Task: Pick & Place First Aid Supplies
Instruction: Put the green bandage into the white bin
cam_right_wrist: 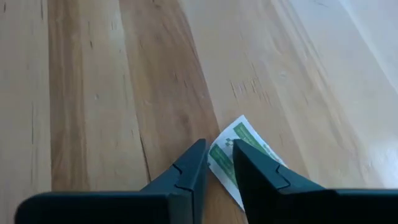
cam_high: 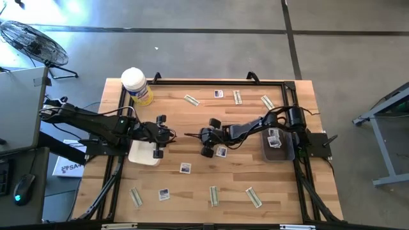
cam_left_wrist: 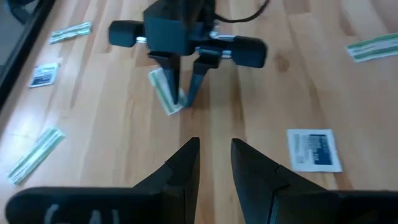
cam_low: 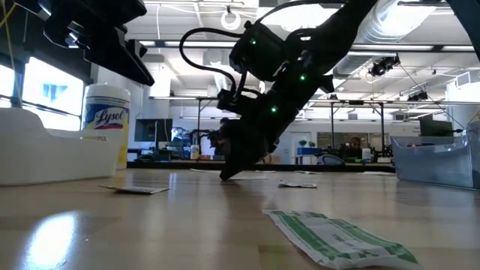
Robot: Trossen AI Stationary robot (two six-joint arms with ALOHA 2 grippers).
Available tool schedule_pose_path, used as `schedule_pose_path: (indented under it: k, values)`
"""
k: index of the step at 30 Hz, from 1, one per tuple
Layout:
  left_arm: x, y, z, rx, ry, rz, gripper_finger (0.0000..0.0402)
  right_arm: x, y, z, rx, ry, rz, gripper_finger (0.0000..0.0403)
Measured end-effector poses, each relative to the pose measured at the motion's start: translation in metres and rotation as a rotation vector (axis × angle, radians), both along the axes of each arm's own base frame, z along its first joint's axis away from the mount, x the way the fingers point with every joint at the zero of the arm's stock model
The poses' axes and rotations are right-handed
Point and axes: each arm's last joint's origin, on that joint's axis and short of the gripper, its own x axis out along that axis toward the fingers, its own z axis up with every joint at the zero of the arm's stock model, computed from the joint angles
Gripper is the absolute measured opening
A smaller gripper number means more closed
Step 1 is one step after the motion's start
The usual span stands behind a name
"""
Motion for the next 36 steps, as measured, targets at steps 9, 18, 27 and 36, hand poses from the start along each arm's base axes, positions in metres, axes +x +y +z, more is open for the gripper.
schedule_pose_path:
  k: [9,18,27,36]
  values:
    - [0.001,0.000,-0.006,-0.011,-0.032,-0.008,0.0088,0.002,0.007,0.003,-0.006,-0.049,-0.038,0.0113]
    - [0.002,0.000,-0.015,0.002,-0.076,-0.008,0.0088,0.007,0.019,0.005,0.019,-0.179,-0.200,0.0103]
    - [0.002,0.000,-0.015,0.001,-0.078,-0.009,0.0088,0.005,0.026,0.004,-0.012,-0.219,-0.312,0.0094]
    - [0.001,-0.001,-0.016,-0.014,-0.070,-0.014,0.0088,0.011,0.025,-0.014,-0.006,-0.231,-0.292,0.0094]
